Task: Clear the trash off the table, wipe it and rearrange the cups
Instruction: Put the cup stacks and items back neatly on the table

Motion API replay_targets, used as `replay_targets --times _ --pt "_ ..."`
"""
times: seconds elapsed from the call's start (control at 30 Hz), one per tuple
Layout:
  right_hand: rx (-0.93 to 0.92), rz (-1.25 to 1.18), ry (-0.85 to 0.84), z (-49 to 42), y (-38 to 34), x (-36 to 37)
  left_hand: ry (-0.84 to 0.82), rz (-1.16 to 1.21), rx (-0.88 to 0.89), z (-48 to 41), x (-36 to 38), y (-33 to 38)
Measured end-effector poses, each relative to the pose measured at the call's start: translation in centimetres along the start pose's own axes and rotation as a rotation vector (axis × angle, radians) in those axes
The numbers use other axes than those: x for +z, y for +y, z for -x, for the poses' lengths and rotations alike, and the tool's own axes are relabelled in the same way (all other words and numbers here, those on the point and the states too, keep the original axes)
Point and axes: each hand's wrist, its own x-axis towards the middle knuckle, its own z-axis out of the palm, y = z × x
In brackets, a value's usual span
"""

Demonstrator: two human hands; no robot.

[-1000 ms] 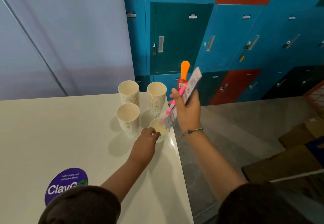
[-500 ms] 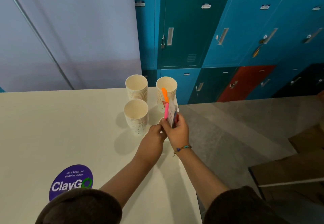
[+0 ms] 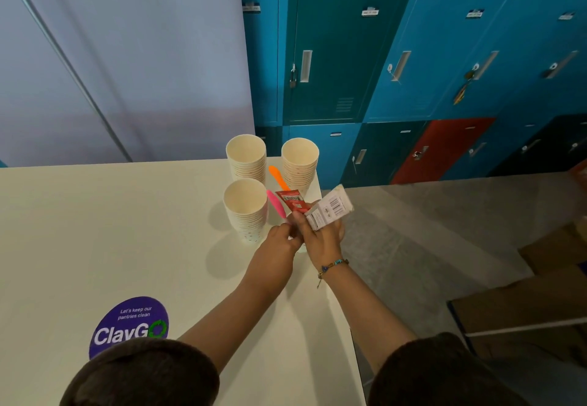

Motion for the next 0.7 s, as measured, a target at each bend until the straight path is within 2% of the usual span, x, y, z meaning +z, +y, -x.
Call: replay_targets --times 0.1,0.17,0.23,0.3,0.43,0.53,0.6,0.7 --pt "0.063 0.141 -0.097 -0.4 -0.4 -0.8 0.010 0.038 -0.023 -0.5 0.2 0.1" --pt "0.046 0.114 -0.130 -0.8 0.2 -0.9 0.004 0.027 -0.045 -0.5 0.0 0.2" --pt "0.008 0.041 -0.160 -0.5 0.6 -1.5 -0.017 -0.001 -0.060 -0.3 -0.2 0.3" --pt "-0.001 -0.041 -0.200 -0.1 0.5 -2.2 -0.007 -0.100 0.003 0.0 -0.5 0.6" --pt "-0.085 -0.112 -0.188 -0.2 0.2 -2.8 -0.006 -0.038 -0.067 -0.2 -0.7 0.9" --pt "0.011 -0.229 -0.181 -0.7 -1.2 -3.0 -0.024 -0.038 -0.066 -0.1 -0.7 0.8" --pt "0.042 -0.155 -0.127 -1.2 -1.8 -2.5 -0.028 -0.059 -0.038 0.0 -0.5 0.7" --pt "0.121 0.070 -0.170 -1.7 -2.6 -1.5 -0.038 -0.024 -0.124 -0.4 -0.6 1.0"
